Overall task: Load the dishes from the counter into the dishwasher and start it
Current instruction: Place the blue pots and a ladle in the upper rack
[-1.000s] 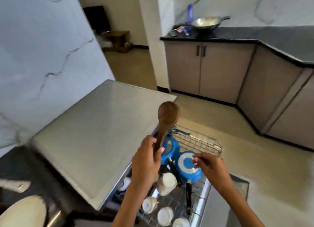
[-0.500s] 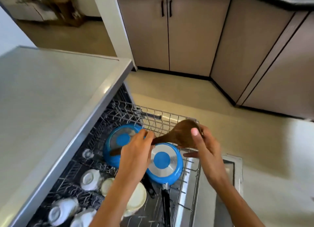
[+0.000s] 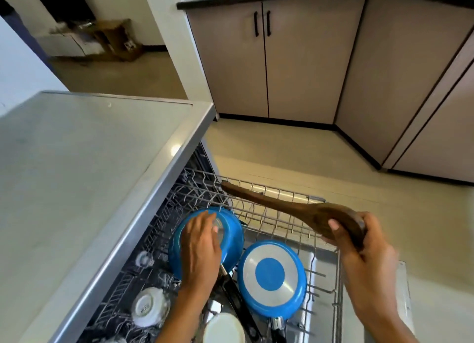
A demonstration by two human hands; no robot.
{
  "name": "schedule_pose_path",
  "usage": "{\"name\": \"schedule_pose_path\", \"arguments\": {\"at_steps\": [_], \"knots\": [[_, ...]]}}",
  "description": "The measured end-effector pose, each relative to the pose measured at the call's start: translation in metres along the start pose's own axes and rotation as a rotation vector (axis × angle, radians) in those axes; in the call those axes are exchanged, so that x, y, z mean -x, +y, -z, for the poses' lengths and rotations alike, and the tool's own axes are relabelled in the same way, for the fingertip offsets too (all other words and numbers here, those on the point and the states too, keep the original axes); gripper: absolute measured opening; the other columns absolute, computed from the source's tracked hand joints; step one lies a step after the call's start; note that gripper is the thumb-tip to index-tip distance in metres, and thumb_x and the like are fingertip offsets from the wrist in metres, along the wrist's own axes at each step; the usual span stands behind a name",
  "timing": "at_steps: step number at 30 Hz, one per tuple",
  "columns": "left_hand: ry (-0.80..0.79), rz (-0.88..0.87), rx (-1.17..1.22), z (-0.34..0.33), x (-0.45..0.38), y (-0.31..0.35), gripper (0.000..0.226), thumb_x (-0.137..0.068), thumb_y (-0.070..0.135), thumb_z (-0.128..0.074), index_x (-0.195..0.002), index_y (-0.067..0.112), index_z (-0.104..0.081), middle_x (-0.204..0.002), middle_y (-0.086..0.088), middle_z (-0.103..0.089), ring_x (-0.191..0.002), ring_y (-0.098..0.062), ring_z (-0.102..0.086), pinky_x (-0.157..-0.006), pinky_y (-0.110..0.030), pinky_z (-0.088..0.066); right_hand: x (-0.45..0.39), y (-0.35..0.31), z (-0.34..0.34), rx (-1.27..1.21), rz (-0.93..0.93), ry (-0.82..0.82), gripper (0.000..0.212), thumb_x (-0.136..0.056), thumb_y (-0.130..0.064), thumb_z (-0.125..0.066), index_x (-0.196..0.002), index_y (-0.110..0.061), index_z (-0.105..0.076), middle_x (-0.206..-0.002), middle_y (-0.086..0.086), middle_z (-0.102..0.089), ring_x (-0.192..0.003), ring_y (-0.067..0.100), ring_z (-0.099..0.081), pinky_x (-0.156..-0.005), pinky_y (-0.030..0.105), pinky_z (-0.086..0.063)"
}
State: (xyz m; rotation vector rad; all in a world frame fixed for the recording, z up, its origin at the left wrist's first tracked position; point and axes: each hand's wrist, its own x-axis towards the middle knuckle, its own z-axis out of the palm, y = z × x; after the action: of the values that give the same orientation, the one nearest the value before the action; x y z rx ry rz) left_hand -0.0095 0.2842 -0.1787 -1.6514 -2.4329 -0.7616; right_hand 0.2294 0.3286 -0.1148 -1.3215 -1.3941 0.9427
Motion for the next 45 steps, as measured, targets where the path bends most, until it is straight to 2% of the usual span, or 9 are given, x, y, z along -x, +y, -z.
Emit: {"name": "schedule_pose_path", "arguments": {"at_steps": [2, 6, 10, 16, 21, 24, 30, 36, 45], "knots": [[-0.194, -0.096, -0.078, -0.022, -0.011, -0.012, 0.039, -0.083, 0.005, -0.064, -0.122, 0.007, -0.060, -0.128, -0.013, -0.057, -0.118, -0.034, -0.054, -0.099, -0.049, -0.042, -0.008, -0.001, -0.004, 0.050, 0.056, 0.016, 0.014, -0.085, -0.010, -0.059, -0.093, -0.020, -0.053, -0.081, -0.016, -0.062, -0.076, -0.004, -0.061, -0.057, 0.009, -0.047], [-0.422, -0.228, -0.126, -0.045, -0.031, -0.013, 0.043, -0.098, 0.027, -0.043, -0.140, 0.018, -0.043, -0.146, -0.006, -0.040, -0.137, -0.023, -0.032, -0.115, -0.041, -0.009, -0.023, -0.004, -0.011, 0.149, 0.131, -0.008, 0.014, -0.086, -0.012, -0.058, -0.092, -0.022, -0.051, -0.077, -0.019, -0.060, -0.063, 0.012, -0.063, -0.050, 0.024, -0.051], [-0.360, -0.245, -0.101, -0.044, -0.041, -0.009, 0.032, -0.096, 0.023, -0.048, -0.126, 0.018, -0.056, -0.120, -0.007, -0.056, -0.116, -0.023, -0.048, -0.110, -0.041, -0.027, -0.035, -0.007, -0.016, 0.230, 0.201, -0.055, 0.011, -0.086, -0.013, -0.059, -0.092, -0.019, -0.052, -0.073, -0.014, -0.061, -0.056, 0.011, -0.057, -0.045, 0.025, -0.046], [-0.389, -0.184, -0.039, -0.045, -0.036, -0.008, 0.039, -0.096, 0.013, -0.043, -0.134, 0.022, -0.048, -0.139, -0.007, -0.044, -0.127, -0.024, -0.039, -0.106, -0.038, -0.036, -0.048, -0.013, -0.032, 0.281, 0.240, -0.156, 0.011, -0.086, -0.014, -0.057, -0.096, -0.015, -0.053, -0.077, -0.015, -0.060, -0.068, 0.011, -0.064, -0.053, 0.024, -0.053], [-0.412, -0.154, 0.001, -0.044, -0.032, -0.008, 0.048, -0.093, 0.005, -0.046, -0.137, 0.024, -0.043, -0.147, -0.004, -0.036, -0.136, -0.022, -0.032, -0.108, -0.038, -0.036, -0.062, -0.017, -0.056, 0.384, 0.274, -0.212, 0.011, -0.089, -0.011, -0.057, -0.099, -0.014, -0.052, -0.078, -0.005, -0.061, -0.064, 0.005, -0.059, -0.050, 0.016, -0.045], [-0.418, -0.148, 0.005, -0.044, -0.029, -0.009, 0.054, -0.092, 0.002, -0.047, -0.141, 0.023, -0.039, -0.150, -0.005, -0.031, -0.139, -0.022, -0.026, -0.113, -0.037, -0.029, -0.073, -0.019, -0.073, 0.439, 0.278, -0.282, 0.013, -0.091, -0.016, -0.052, -0.104, -0.013, -0.051, -0.080, -0.001, -0.062, -0.064, 0.009, -0.058, -0.056, 0.024, -0.051], [-0.391, -0.164, 0.004, -0.049, -0.026, -0.015, 0.067, -0.080, -0.007, -0.061, -0.138, 0.021, -0.044, -0.144, -0.008, -0.042, -0.135, -0.026, -0.037, -0.108, -0.037, -0.020, -0.094, -0.024, -0.106, 0.578, 0.344, -0.410, 0.018, -0.096, -0.020, -0.046, -0.112, -0.012, -0.047, -0.087, 0.002, -0.062, -0.067, 0.011, -0.059, -0.057, 0.019, -0.049], [-0.411, -0.161, 0.004, -0.053, -0.024, -0.016, 0.083, -0.053, -0.004, -0.082, -0.126, 0.024, -0.054, -0.131, -0.005, -0.057, -0.121, -0.024, -0.053, -0.095, -0.037, -0.042, -0.105, -0.024, -0.145, 0.735, 0.398, -0.512, 0.019, -0.095, -0.015, -0.047, -0.113, -0.012, -0.043, -0.093, 0.003, -0.063, -0.069, 0.017, -0.055, -0.055, 0.020, -0.042], [-0.481, -0.178, -0.039, -0.049, -0.023, -0.015, 0.090, -0.036, 0.008, -0.089, -0.120, 0.026, -0.060, -0.125, -0.002, -0.061, -0.116, -0.021, -0.058, -0.094, -0.033, -0.036, -0.103, 0.005, -0.184, 0.749, 0.389, -0.659, 0.029, -0.089, -0.005, -0.052, -0.117, -0.009, -0.046, -0.108, 0.010, -0.055, -0.075, 0.027, -0.056, -0.065, 0.035, -0.048]]}}
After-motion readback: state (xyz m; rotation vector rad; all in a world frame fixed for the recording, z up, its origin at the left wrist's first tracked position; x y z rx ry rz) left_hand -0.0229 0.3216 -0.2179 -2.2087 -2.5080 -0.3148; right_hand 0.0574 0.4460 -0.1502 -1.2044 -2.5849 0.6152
